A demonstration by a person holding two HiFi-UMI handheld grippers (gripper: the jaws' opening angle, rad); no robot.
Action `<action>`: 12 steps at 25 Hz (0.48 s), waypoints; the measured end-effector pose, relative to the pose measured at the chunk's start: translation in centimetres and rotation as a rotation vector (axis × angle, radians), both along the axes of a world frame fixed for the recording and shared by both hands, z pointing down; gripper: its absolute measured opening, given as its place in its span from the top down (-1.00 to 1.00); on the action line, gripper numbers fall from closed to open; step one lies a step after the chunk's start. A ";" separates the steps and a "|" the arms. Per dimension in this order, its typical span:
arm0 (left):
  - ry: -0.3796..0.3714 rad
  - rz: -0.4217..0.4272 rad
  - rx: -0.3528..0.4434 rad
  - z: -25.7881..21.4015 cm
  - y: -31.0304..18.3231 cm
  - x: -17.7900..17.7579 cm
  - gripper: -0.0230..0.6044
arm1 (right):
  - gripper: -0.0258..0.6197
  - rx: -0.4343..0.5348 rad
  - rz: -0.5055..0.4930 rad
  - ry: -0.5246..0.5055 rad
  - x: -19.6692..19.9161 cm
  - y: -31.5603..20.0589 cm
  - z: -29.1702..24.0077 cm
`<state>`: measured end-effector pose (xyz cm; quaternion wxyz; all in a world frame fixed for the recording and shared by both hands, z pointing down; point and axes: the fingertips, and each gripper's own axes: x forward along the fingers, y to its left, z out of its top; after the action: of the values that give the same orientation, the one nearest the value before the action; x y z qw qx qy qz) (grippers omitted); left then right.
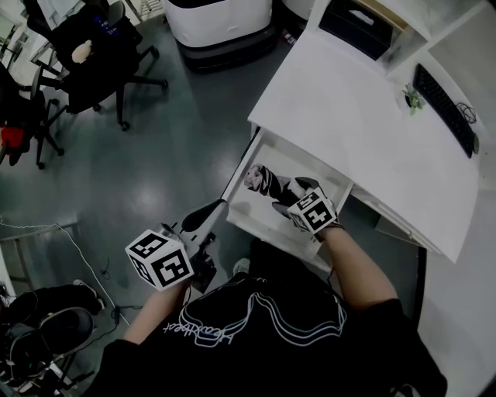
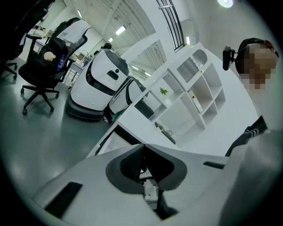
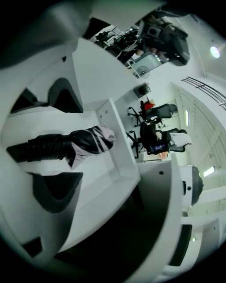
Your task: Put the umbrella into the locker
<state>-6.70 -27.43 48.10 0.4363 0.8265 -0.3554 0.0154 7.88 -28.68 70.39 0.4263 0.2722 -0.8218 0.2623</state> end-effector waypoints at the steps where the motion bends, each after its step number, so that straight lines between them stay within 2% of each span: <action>1: 0.004 0.005 0.006 -0.2 -0.1 0.2 0.91 | -0.37 0.020 0.021 -0.043 -0.2 -0.3 -1.6; 5: 0.013 0.035 0.043 -1.4 -0.4 1.3 0.91 | -0.26 0.141 0.097 -0.250 -0.8 -0.9 -10.0; 10: 0.015 0.073 0.104 -3.8 0.0 2.6 0.91 | 0.07 0.250 0.118 -0.515 -1.4 0.3 -20.8; 12: 0.021 0.091 0.129 -5.2 0.5 3.2 0.91 | 0.20 0.289 0.135 -0.586 -1.0 1.1 -24.4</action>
<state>-3.47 -26.92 42.95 0.3846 0.8682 -0.3134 0.0037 6.86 -27.58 46.04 0.1105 0.2968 -0.9182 0.2378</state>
